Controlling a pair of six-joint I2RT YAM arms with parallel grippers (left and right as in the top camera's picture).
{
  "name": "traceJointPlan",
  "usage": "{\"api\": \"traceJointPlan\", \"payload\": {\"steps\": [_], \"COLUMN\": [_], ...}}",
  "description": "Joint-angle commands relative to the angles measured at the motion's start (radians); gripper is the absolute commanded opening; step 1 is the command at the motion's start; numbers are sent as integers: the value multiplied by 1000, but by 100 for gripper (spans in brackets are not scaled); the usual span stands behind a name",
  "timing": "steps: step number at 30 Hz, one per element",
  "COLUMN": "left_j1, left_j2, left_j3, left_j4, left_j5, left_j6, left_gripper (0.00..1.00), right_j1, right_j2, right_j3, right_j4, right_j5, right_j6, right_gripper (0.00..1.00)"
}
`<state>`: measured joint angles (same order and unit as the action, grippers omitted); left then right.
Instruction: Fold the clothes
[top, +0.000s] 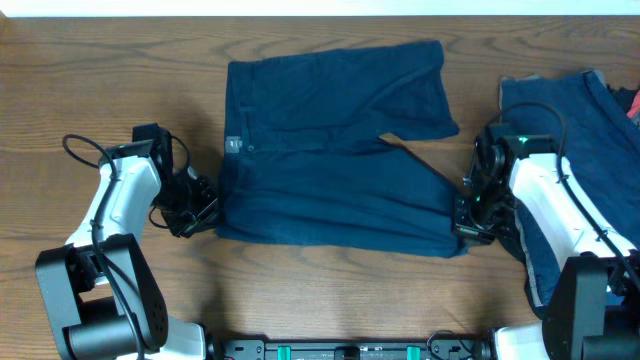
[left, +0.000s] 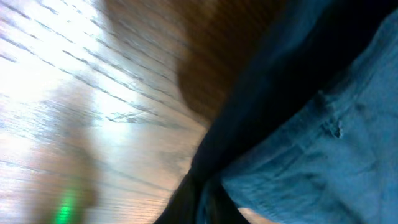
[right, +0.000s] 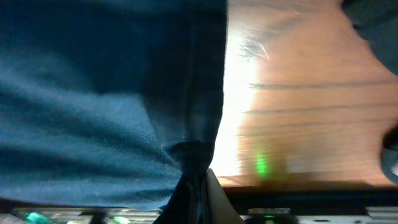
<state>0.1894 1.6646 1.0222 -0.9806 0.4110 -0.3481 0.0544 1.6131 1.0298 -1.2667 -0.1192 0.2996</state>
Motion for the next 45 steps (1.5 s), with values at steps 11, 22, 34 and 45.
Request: {"api": "traceJointPlan", "payload": {"steps": [11,22,34,45], "left_j1": [10,-12,-12,-12], "left_j2": [-168,-426,-483,-460], "left_j3": [45,-182,-509,-594], "left_j4": [-74,29,348,468], "left_j5": [-1,51,84,41], "left_j6": [120,-136,-323,-381], "left_gripper": [63,64,64,64], "right_j1": [-96,-60,13,31], "right_j2": [-82,-286,-441,-441], "right_j3": [42,-66,-311,-379], "right_j4": [47,116,291,352], "right_j5": [95,-192,-170,-181], "right_j6": [215,499,745,763], "right_gripper": [99,99,99,99]}}
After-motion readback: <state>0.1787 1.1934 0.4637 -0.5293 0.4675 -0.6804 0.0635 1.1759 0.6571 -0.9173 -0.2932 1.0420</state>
